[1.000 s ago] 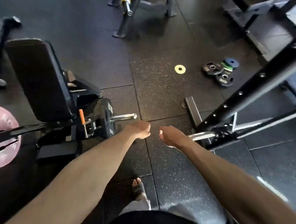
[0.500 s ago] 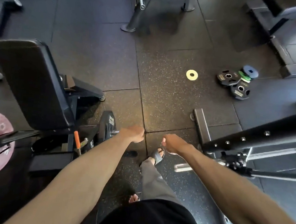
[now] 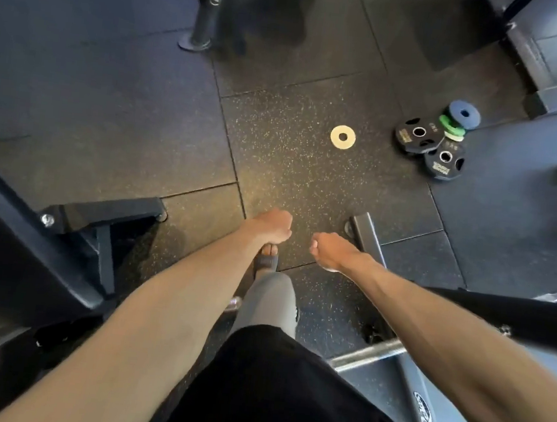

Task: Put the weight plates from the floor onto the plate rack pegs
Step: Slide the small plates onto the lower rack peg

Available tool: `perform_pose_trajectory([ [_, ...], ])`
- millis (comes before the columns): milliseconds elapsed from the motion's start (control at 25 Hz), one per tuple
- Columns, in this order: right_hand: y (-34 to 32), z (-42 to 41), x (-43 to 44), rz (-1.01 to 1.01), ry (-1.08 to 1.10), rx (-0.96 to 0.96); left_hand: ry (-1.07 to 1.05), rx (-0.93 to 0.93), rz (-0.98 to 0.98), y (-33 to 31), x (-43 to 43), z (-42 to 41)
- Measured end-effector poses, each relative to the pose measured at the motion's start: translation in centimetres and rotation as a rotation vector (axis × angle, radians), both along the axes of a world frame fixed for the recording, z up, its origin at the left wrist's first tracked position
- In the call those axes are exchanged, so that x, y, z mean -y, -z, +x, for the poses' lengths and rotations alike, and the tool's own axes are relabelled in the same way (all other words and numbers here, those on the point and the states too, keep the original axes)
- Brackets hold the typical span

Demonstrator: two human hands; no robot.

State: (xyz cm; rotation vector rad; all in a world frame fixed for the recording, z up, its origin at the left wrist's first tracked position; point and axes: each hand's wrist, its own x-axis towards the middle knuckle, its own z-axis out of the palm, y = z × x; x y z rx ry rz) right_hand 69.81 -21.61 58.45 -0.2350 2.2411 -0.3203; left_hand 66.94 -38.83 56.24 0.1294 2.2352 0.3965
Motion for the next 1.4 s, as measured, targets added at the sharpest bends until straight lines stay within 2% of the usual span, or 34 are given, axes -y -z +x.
perform_pose_trajectory([
  [120, 1.9, -6.9, -0.7, 0.016, 0.023, 0.035, 0.099, -0.014, -0.029, 2.0, -0.6, -8.1],
  [320, 3.1, -18.8, -1.3, 0.007, 0.246, 0.063, 0.178, 0.034, -0.019, 4.1, -1.1, -21.4],
  [440, 3.8, -25.8, -1.8, -0.009, 0.297, 0.055, 0.243, 0.014, -0.021, 4.9, -1.7, -29.0],
  [720, 12.9, -40.0, -3.9, -0.03, 0.38, 0.021, 0.334, -0.002, -0.059, 11.5, -6.0, -44.1],
  [920, 24.6, -47.6, -7.4, 0.024, 0.54, 0.037, 0.324, -0.013, -0.119, 22.7, -10.3, -52.5],
  [1240, 49.4, -55.7, -12.4, 0.101, 0.828, 0.094, 0.266, 0.055, -0.149, 49.2, -16.0, -61.0],
  [1400, 60.2, -58.7, -12.9, 0.037, 1.029, 0.053, 0.336, -0.104, -0.015, 60.4, -17.3, -62.3],
])
